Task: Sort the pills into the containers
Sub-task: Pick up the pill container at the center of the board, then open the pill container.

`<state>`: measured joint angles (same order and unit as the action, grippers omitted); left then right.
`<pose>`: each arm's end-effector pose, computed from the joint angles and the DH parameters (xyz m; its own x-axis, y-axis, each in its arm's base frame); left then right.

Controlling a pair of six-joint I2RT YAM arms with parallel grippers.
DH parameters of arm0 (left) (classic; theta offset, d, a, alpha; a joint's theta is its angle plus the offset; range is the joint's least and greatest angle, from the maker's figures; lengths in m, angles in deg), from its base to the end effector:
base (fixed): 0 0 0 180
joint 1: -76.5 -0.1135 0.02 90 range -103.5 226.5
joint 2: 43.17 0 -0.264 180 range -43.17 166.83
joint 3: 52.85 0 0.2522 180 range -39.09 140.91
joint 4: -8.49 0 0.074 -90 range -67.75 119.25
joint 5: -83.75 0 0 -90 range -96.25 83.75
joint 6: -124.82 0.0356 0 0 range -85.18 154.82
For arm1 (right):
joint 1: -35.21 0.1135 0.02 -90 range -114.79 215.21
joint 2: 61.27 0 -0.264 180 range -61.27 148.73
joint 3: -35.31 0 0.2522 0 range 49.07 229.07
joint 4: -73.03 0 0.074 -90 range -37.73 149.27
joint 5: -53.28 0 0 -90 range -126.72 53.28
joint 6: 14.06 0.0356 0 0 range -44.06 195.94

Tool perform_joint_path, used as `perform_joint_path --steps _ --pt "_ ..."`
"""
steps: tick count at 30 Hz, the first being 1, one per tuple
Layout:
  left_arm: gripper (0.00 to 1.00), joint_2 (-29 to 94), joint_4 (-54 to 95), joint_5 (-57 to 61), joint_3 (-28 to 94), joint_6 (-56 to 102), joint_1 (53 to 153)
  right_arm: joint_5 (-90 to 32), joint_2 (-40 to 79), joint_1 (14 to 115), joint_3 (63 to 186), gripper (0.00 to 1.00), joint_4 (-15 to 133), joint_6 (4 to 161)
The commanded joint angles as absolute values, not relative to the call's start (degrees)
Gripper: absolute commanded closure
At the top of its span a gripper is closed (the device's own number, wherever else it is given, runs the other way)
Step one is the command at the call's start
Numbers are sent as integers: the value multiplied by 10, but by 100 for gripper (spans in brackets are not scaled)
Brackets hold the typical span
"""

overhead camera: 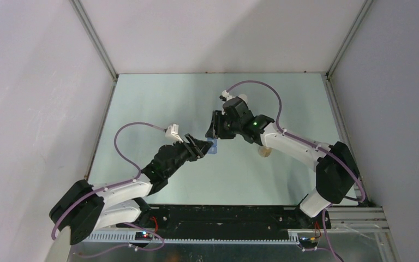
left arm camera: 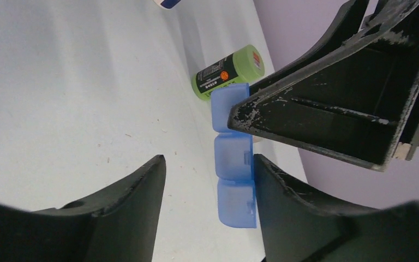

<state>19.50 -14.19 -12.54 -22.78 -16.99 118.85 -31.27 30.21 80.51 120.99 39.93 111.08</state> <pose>0.1645 -0.1447 0.1933 -0.5423 -0.5628 -0.6239 0.2646 0.5903 -0.7625 0.2529 0.2603 0.2832 -0.7984 0.0078 -0.6021 -0.3669 0.7865 0.4967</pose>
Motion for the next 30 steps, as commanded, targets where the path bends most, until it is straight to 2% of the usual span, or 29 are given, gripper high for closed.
perform_joint_path --steps 1,12,15,21,25,30 --pt "39 197 -167 -129 -204 -199 1186 -303 273 807 1206 54 431 1121" --pt "62 187 -128 -141 -190 -206 1187 -286 275 810 1205 54 436 1127" --pt "78 186 -117 -135 -182 -199 1187 -258 273 806 1205 54 442 1111" --pt "98 184 -97 -129 -168 -190 1185 -162 254 781 1181 55 482 1087" --pt "100 184 -98 -127 -170 -193 1182 -107 243 761 1161 54 510 1091" --pt "100 178 -104 -125 -174 -197 1179 -87 239 743 1144 48 518 1097"
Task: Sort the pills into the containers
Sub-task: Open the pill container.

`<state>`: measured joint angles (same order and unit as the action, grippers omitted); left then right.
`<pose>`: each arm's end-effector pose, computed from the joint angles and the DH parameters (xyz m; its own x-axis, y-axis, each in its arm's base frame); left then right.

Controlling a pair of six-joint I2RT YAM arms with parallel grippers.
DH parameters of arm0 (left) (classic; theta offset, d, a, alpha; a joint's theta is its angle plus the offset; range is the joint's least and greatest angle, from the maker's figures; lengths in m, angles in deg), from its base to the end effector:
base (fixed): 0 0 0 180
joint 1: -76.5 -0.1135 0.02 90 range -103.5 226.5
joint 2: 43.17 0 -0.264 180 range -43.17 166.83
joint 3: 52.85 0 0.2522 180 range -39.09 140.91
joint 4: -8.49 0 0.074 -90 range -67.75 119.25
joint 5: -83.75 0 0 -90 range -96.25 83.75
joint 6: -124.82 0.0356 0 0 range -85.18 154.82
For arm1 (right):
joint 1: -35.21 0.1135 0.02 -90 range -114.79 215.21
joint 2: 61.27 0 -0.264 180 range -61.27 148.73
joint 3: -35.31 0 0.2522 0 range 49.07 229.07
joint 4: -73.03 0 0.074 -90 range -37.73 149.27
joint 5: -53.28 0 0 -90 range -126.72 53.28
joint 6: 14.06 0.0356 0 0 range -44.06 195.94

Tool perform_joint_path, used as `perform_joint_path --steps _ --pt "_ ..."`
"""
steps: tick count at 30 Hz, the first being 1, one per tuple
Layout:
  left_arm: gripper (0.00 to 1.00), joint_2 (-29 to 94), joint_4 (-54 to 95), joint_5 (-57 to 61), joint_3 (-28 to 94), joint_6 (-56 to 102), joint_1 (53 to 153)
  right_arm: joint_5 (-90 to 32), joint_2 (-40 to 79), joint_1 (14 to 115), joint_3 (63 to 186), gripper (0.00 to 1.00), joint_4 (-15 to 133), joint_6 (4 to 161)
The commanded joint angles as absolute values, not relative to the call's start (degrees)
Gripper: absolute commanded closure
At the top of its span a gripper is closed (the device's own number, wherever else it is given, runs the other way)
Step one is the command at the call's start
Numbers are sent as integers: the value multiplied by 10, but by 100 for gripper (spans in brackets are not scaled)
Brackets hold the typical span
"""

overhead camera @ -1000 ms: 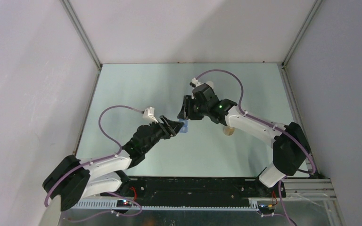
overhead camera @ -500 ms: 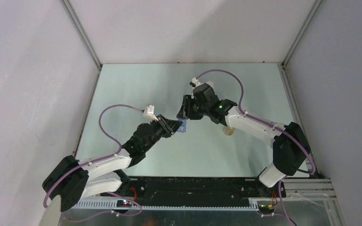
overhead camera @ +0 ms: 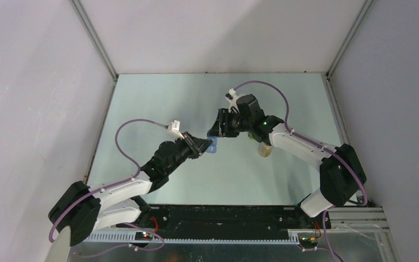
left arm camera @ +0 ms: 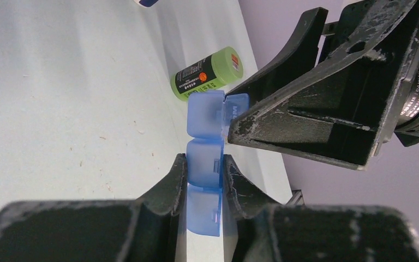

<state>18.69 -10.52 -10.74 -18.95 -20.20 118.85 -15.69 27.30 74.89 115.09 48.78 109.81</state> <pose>0.1692 -0.1505 0.2110 -0.5694 -0.5863 -0.5763 0.2580 0.5381 -0.8024 0.2632 0.2349 0.2804 -0.8096 0.0043 -0.5870 -0.4532 0.6310 0.6296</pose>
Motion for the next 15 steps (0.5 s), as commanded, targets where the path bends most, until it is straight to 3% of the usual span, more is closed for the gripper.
perform_joint_path --steps 1,7,13,15 --pt "100 174 -106 -125 -175 -197 1178 -100 238 741 1142 45 503 1098" --pt "100 174 -108 -126 -177 -202 1176 -207 216 735 1143 31 420 1063" --pt "100 174 -109 -129 -175 -195 1174 -248 204 735 1140 36 395 1048" --pt "100 176 -105 -127 -171 -192 1174 -240 202 737 1140 32 407 1048"
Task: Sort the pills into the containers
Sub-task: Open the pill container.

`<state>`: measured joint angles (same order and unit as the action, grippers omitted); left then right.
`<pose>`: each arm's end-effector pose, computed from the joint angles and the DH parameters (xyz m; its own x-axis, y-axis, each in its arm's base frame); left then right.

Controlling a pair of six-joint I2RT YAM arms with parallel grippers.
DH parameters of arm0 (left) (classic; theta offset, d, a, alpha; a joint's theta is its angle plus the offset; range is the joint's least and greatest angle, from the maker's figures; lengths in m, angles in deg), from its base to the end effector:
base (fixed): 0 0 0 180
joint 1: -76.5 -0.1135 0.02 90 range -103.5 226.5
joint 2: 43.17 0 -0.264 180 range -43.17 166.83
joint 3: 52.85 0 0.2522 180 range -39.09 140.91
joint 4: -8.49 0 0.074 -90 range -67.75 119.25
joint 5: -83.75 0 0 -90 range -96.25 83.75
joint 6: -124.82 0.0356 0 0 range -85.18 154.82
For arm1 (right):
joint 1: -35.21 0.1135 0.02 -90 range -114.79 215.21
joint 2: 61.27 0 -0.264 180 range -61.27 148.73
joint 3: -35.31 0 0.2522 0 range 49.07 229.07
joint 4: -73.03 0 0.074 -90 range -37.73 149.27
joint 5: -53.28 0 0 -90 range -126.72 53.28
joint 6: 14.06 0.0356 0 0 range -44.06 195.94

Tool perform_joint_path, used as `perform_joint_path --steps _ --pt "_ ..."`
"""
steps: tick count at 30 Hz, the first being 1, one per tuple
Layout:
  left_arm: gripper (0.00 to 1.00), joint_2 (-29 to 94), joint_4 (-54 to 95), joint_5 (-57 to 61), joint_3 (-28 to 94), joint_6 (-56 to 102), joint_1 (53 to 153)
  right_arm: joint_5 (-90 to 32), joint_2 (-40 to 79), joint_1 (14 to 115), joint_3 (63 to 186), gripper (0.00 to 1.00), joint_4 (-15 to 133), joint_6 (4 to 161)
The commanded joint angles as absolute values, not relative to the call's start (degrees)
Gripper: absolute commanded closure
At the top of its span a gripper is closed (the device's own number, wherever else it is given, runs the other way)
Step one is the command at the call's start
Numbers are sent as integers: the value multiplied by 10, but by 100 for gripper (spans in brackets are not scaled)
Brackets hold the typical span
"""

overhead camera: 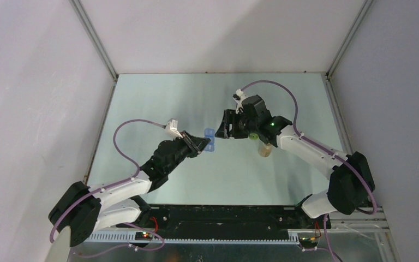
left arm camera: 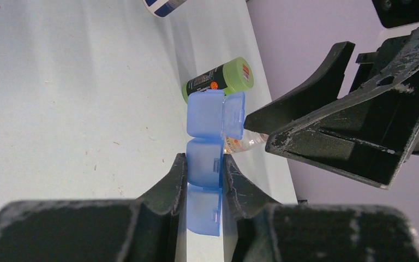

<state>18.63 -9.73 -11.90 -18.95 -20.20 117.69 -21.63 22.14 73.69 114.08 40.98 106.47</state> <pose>0.1724 -0.1462 0.2098 -0.5497 -0.6025 -0.5787 0.2302 0.5567 -0.7982 0.2510 0.2113 0.2906 -0.7911 -0.0023 -0.6117 -0.4207 0.7280 0.5413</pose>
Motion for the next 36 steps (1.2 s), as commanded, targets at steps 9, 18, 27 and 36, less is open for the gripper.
perform_joint_path --steps 9,18,27,36 --pt "100 188 -109 -111 -167 -189 1173 -293 218 787 1155 10 468 1055" --pt "100 202 -127 -95 -164 -195 1174 -356 255 796 1183 12 456 1059" --pt "100 199 -123 -100 -162 -192 1173 -381 266 795 1189 18 426 1058" --pt "100 189 -115 -111 -162 -190 1173 -432 225 785 1186 49 369 1076"
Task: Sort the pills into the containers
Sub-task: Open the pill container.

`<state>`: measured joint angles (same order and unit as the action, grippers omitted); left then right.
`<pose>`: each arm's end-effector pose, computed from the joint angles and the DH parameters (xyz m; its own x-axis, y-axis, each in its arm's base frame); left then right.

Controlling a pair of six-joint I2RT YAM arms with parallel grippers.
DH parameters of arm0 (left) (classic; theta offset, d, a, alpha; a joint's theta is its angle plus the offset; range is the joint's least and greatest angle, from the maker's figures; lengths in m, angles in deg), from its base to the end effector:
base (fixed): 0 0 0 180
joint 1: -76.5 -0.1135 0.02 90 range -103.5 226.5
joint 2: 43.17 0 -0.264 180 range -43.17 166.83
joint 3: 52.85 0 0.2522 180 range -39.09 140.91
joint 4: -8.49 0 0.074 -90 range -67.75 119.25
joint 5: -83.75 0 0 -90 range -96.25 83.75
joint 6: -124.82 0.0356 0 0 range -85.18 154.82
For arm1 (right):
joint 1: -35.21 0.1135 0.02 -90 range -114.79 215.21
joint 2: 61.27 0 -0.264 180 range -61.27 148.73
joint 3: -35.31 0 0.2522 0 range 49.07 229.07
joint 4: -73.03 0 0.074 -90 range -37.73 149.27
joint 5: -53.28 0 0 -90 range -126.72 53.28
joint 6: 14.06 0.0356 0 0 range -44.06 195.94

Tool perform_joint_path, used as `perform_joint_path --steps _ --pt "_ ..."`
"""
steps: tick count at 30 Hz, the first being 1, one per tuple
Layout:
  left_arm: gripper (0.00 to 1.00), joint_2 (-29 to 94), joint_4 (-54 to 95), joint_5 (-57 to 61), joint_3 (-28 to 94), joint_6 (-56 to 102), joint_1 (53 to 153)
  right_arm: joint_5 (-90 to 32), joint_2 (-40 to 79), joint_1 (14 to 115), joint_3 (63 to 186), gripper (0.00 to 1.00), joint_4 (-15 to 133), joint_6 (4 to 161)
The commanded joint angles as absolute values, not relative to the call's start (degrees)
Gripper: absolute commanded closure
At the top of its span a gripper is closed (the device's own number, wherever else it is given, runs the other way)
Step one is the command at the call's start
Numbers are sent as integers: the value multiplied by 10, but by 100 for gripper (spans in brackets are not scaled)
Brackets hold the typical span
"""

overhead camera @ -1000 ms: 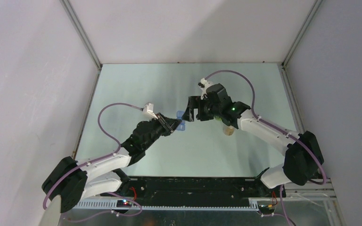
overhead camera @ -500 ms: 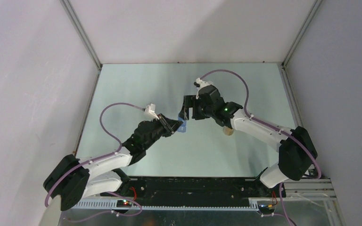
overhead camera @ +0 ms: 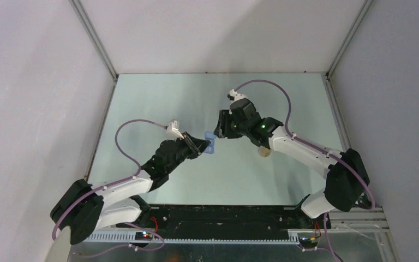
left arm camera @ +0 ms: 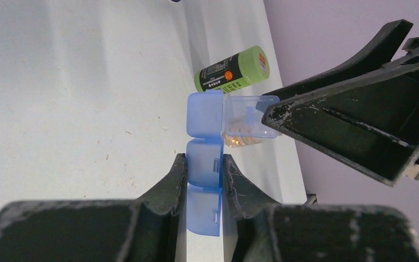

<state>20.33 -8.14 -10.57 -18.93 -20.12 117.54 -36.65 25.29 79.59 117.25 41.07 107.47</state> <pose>0.1739 -0.1478 0.2007 -0.5877 -0.5706 -0.5736 0.2059 0.5802 -0.7880 0.2455 0.2403 0.2914 -0.7292 0.0181 -0.6841 -0.3740 0.8266 0.4206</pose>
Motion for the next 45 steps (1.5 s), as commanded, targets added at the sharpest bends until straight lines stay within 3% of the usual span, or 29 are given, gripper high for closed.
perform_joint_path --steps 1,14,16,21,29,32,38,45 --pt "100 188 -116 -110 -162 -190 1173 -434 219 785 1181 50 370 1076" --pt "100 185 -151 -92 -164 -196 1173 -357 211 771 1129 69 444 1072" --pt "100 183 -153 -93 -165 -196 1174 -331 198 763 1107 68 482 1082" --pt "100 178 -154 -95 -170 -197 1173 -252 172 728 1055 42 556 1122" --pt "100 176 -157 -92 -171 -201 1173 -160 156 692 995 37 663 1161" --pt "100 174 -158 -92 -173 -202 1173 -128 153 685 980 40 712 1171" --pt "100 170 -160 -87 -174 -210 1172 -104 159 681 974 57 745 1180" --pt "100 164 -165 -88 -182 -213 1171 -92 170 676 963 62 773 1192"
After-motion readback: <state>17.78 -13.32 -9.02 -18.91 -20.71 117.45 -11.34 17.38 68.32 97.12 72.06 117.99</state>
